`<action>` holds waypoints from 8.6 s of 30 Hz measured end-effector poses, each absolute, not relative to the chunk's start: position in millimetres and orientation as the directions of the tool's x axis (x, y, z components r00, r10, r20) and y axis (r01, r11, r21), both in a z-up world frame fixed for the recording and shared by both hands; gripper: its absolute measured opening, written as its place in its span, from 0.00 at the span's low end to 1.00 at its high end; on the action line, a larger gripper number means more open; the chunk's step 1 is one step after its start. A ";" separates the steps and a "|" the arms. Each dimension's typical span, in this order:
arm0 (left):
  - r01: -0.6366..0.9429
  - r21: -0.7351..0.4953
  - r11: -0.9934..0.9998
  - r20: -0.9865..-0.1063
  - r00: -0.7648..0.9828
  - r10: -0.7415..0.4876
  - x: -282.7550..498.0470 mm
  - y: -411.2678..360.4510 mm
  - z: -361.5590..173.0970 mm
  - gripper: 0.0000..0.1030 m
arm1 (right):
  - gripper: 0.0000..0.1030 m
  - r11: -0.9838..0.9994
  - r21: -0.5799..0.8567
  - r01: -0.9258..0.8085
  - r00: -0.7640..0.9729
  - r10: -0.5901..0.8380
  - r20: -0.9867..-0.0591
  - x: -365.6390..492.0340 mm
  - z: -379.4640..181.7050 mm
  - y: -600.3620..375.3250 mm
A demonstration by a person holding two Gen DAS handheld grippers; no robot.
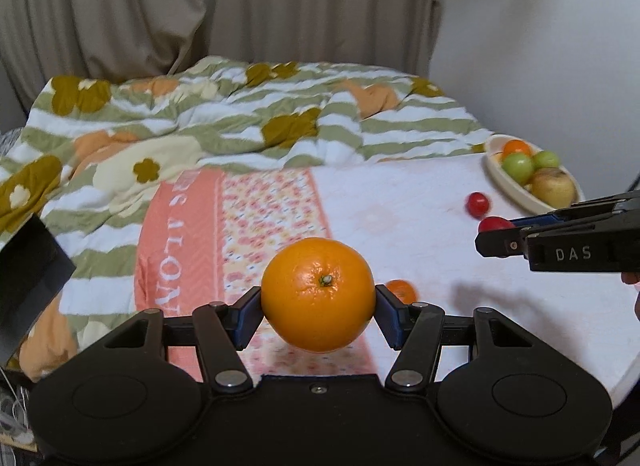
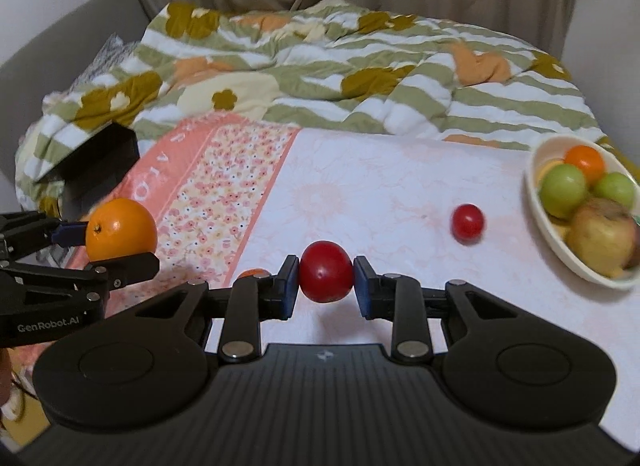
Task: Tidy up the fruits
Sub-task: 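Carry the large orange and cherry tomato to the white bowl and release them, then move both tools back toward the mandarin and the other cherry tomato, then grasp the mandarin with the left tool while the right tool grasps the cherry tomato, then carry the mandarin and cherry tomato to the white bowl and release them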
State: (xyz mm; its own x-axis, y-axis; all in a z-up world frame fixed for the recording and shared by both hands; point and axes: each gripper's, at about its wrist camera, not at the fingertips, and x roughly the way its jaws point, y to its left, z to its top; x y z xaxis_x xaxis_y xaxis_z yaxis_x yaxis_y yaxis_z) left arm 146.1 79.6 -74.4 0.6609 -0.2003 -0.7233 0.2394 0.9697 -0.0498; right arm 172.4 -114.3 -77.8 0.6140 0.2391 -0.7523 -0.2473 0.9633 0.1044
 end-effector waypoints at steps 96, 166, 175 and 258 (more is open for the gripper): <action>0.328 -0.036 0.944 -0.742 0.624 -0.245 326.4 -210.3 -78.4 0.96 | 0.43 0.984 0.142 -0.105 0.631 0.176 -0.755 363.2 -105.3 -418.1; 0.076 0.026 0.997 -0.746 0.665 -0.031 141.3 -2.1 -42.1 0.99 | 1.00 0.995 0.064 -0.072 0.730 0.096 -0.677 144.6 -18.4 -275.6; 0.159 -0.040 0.986 -0.820 0.559 -0.123 162.2 26.2 -84.9 0.98 | 1.00 0.998 0.066 -0.016 0.664 0.060 -0.745 172.6 -56.9 -230.6; 0.359 -0.063 0.931 -0.663 0.682 -0.308 163.7 -60.1 -18.1 0.38 | 0.44 0.994 0.043 0.097 0.712 -0.039 -0.701 124.5 -18.2 -300.1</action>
